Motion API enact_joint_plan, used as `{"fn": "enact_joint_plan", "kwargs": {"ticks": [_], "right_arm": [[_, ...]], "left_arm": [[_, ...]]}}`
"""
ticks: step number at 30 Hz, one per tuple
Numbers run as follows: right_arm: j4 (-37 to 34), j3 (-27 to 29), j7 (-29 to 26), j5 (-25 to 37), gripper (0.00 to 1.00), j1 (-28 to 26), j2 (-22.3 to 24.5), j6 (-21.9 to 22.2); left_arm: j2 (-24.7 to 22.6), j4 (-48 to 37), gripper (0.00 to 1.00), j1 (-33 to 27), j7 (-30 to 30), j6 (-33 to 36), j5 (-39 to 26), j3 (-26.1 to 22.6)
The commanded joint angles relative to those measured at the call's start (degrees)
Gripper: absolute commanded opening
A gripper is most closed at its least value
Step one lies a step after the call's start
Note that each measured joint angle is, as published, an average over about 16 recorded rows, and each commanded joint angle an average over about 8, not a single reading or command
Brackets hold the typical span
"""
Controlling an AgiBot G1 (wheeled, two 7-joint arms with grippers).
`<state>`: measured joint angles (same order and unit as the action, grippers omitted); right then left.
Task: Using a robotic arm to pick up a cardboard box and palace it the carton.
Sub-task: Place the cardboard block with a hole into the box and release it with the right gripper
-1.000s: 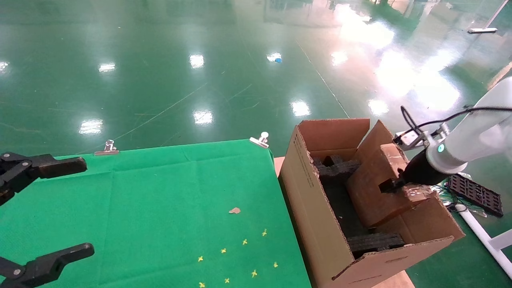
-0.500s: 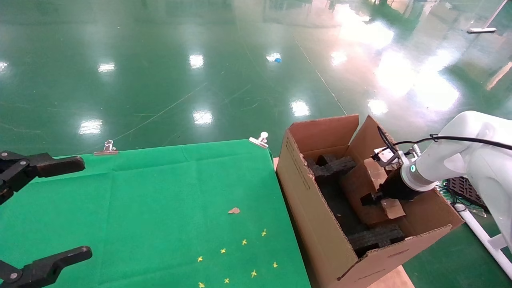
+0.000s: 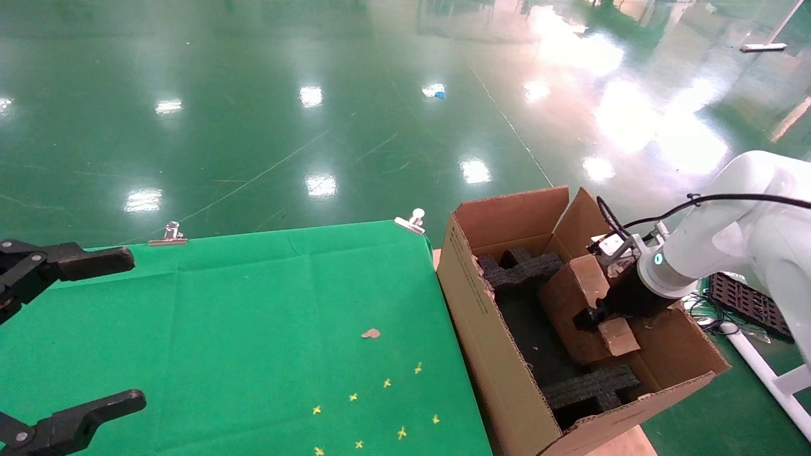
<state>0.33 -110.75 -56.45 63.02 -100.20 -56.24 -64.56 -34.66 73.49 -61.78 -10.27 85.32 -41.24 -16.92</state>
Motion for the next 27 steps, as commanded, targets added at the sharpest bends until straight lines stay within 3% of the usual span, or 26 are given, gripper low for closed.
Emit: {"fn": "enact_joint_plan", "kwargs": {"ticks": [1, 15, 27], "right_arm": [[-0.15, -0.21, -0.21, 0.30, 1.00, -0.47, -0.10, -0.88], [-0.55, -1.23, -0.63, 1.74, 1.00, -3.71, -0.53, -4.05], [-0.78, -1.87, -0.22, 2.65, 1.00, -6.31, -0.64, -4.21]], "left_arm": [[0.00, 0.00, 1.00, 0.00, 0.00, 0.00, 0.00, -0.01], [0.02, 0.00, 1.00, -0.01, 0.03, -0.02, 0.03, -0.05], [0.04, 0.00, 1.00, -0.02, 0.04, -0.04, 0.06, -0.09]]}}
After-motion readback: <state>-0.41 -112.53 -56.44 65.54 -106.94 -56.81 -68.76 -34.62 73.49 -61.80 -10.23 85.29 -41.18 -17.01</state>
